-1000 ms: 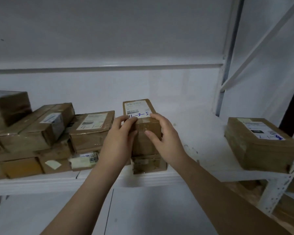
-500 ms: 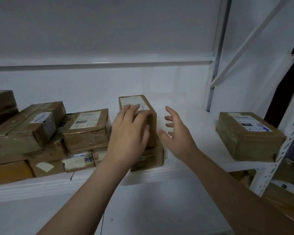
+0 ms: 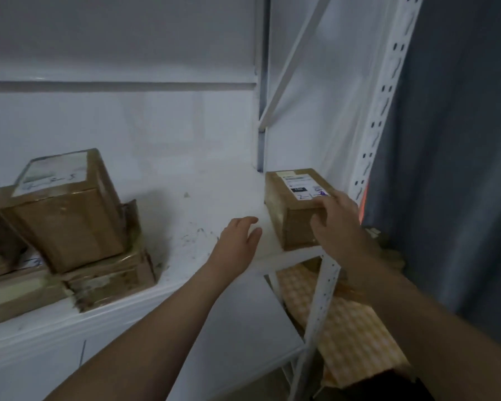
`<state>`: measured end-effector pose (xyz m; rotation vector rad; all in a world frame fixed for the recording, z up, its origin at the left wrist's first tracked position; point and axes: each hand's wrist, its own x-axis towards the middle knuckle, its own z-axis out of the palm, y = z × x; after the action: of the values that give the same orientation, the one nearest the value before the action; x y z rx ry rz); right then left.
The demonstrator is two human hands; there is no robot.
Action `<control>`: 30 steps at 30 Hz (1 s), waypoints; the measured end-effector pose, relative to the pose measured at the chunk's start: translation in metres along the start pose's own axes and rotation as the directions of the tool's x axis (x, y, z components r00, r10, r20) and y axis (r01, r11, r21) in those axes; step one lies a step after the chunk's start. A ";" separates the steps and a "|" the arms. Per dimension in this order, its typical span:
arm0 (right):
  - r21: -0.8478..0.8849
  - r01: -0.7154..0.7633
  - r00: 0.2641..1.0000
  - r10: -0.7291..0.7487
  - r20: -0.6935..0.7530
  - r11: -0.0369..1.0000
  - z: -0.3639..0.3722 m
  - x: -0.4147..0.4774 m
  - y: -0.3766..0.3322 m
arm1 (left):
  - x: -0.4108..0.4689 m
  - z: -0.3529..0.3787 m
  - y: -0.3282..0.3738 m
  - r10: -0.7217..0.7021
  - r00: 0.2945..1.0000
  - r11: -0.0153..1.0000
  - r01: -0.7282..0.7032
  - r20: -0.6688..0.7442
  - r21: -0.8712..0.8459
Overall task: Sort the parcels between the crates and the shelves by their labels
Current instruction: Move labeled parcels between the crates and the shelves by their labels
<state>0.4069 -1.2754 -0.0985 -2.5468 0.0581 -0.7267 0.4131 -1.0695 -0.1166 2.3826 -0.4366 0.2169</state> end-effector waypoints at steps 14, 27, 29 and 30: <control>0.490 -0.189 0.982 0.173 0.079 0.851 -0.020 -0.008 0.056 | 0.035 0.058 0.058 -0.260 0.962 0.749 0.255 0.083 -0.612; 0.795 -0.219 0.968 0.021 0.251 0.566 -0.008 -0.078 0.052 | -0.071 0.067 0.028 -0.186 0.969 0.716 0.021 -0.162 -0.698; 0.805 -0.223 0.968 0.027 0.250 0.550 -0.006 -0.082 0.047 | -0.075 0.064 0.027 -0.192 0.968 0.714 0.026 -0.160 -0.700; 0.811 -0.224 0.968 0.027 0.250 0.540 -0.006 -0.084 0.044 | -0.077 0.063 0.026 -0.194 0.968 0.712 0.027 -0.159 -0.702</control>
<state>0.3362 -1.3026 -0.1555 -1.6256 -0.1477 -0.2863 0.3345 -1.1103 -0.1681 1.5994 -0.2064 0.2124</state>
